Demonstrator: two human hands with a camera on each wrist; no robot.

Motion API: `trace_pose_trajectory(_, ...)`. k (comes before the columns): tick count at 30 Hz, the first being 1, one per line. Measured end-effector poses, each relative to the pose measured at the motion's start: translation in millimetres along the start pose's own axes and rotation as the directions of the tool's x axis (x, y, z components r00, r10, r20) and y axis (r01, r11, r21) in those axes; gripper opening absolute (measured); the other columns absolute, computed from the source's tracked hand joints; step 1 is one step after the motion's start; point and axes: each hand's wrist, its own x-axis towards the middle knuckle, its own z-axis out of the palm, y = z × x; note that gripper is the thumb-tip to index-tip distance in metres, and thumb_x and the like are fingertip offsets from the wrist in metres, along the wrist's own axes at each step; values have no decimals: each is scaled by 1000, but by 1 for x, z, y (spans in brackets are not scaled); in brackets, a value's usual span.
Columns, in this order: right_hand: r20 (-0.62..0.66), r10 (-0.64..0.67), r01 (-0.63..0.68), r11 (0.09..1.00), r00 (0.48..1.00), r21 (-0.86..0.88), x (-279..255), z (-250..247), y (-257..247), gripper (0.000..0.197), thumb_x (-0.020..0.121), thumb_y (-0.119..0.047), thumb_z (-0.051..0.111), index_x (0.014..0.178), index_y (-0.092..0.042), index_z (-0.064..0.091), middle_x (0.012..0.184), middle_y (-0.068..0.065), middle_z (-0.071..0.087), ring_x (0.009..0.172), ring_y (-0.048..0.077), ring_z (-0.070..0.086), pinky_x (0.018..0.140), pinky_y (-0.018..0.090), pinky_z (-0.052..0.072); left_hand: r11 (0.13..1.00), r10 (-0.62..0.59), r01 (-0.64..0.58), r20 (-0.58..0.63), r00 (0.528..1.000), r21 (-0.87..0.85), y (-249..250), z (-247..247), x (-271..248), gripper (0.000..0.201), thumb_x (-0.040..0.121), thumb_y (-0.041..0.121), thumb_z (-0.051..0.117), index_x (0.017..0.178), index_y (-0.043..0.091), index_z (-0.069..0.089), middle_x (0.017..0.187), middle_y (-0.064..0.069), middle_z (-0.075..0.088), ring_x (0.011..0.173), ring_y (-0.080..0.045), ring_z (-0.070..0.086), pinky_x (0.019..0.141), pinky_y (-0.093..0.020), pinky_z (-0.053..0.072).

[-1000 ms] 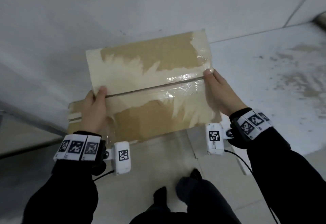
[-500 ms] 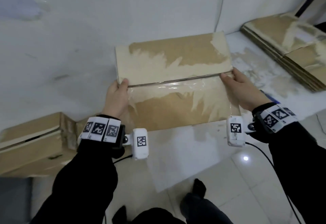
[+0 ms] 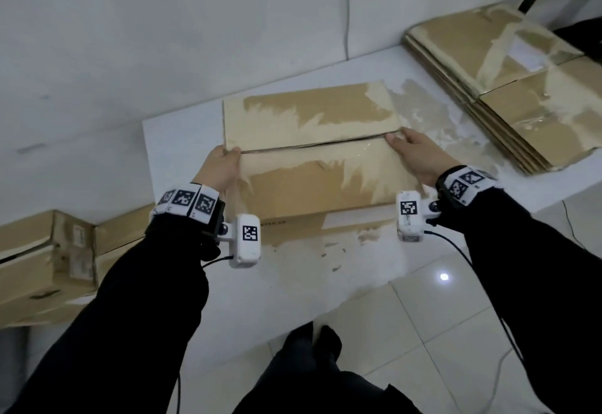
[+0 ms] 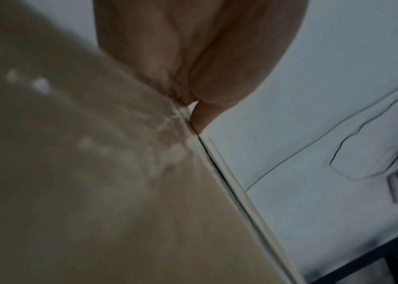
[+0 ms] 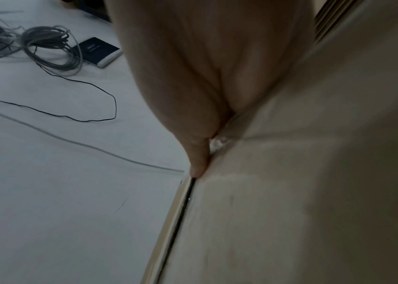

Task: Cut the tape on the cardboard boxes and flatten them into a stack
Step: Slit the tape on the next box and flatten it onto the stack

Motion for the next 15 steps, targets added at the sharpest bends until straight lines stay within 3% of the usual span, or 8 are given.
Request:
trace_pose_trajectory(2,73,50,-49,999,996,-18,3,-1,-1,49,99,-32,45,142,-13,30,117,3,53,81,10,58,63,25,52,998,-16,17,-25,1000,59,7,1,5,45,100,31,36,130,-2,43,128,-15,52,114,-31,52,102,-40,40)
trace_pose_trajectory(4,95,75,-78,997,993,27,6,-2,-1,52,99,-32,45,145,-20,24,114,1,52,82,13,58,63,28,51,995,-9,12,-29,1000,102,18,0,10,46,100,30,36,132,-3,43,130,-18,52,116,-33,53,102,-41,41)
trace_pose_trajectory(7,-35,40,-38,998,999,59,9,0,10,54,100,-29,44,148,-22,21,127,-2,49,99,20,57,75,32,52,984,25,-11,-75,997,175,37,-1,2,53,100,30,38,146,4,28,145,-17,40,130,-31,43,106,-37,36)
trace_pose_trajectory(10,-154,-3,18,995,988,98,8,14,26,58,100,-30,41,151,-24,13,147,2,36,125,24,45,102,40,42,942,227,-172,-167,960,290,63,10,-28,57,102,30,37,152,12,17,157,-8,21,143,-23,22,115,-33,19)
trace_pose_trajectory(12,-169,19,34,952,986,303,3,30,39,59,100,-30,40,150,-28,8,147,3,34,125,26,46,102,46,44,909,342,-272,-190,920,315,82,30,-56,53,101,30,40,149,13,25,154,-7,29,140,-21,29,111,-29,22)
trace_pose_trajectory(15,-31,15,2,878,999,479,-26,42,50,66,99,-33,43,148,-39,-1,150,-11,21,132,19,38,106,48,40,860,449,-390,-127,884,328,97,81,-89,54,100,32,43,148,15,28,153,-5,30,139,-20,30,112,-30,24)
